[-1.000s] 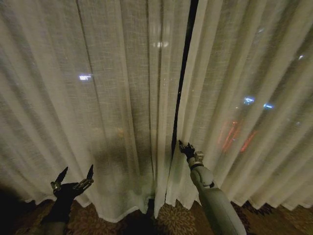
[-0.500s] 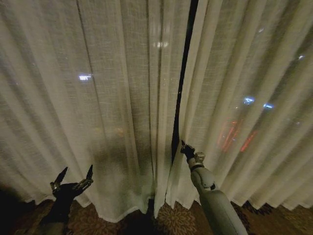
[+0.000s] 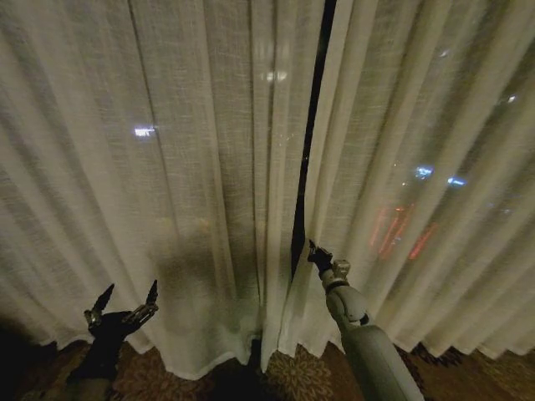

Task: Open the curtains by pulling them apart, changing their state from closed to fully open.

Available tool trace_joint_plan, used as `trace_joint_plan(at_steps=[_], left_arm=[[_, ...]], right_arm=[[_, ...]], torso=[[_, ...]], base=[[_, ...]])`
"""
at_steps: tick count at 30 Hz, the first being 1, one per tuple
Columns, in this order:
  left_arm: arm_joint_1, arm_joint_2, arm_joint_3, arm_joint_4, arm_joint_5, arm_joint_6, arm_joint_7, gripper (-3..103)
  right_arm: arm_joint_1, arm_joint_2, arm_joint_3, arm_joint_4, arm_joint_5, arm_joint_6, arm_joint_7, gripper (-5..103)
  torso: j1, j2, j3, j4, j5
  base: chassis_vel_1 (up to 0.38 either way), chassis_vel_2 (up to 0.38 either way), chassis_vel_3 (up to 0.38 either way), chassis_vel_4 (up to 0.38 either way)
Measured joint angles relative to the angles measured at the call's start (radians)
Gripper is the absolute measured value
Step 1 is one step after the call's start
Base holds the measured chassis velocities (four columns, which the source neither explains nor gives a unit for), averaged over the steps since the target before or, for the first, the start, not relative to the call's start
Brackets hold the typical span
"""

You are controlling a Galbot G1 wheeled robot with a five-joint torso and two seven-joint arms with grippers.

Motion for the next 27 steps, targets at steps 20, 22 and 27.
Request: trace_joint_plan(at_steps=[20, 22, 27], left_arm=[[-0.008, 0.000, 0.011, 0.001, 0.010, 0.007, 0.001, 100], [-0.008, 0.000, 0.012, 0.001, 0.010, 0.009, 0.002, 100], [-0.011, 0.000, 0.013, 0.001, 0.011, 0.018, 0.002, 100]], right_arm=[[0.012, -0.005, 0.033, -0.016, 0.010, 0.000, -0.009, 0], [0.015, -0.006, 0.034, -0.018, 0.011, 0.000, -0.009, 0], [0.023, -0.008, 0.034, -0.021, 0.013, 0.000, -0.009, 0]], torso=[[0.000, 0.000, 0.000, 0.0000, 0.0001], [0.000, 0.000, 0.000, -0.0002, 0.0004], [0.000, 0.000, 0.000, -0.0001, -0.0001]], base=[[-0.273, -0.306, 0.273, 0.310], [-0.343, -0.384, 0.292, 0.390], [-0.362, -0.375, 0.358, 0.385]])
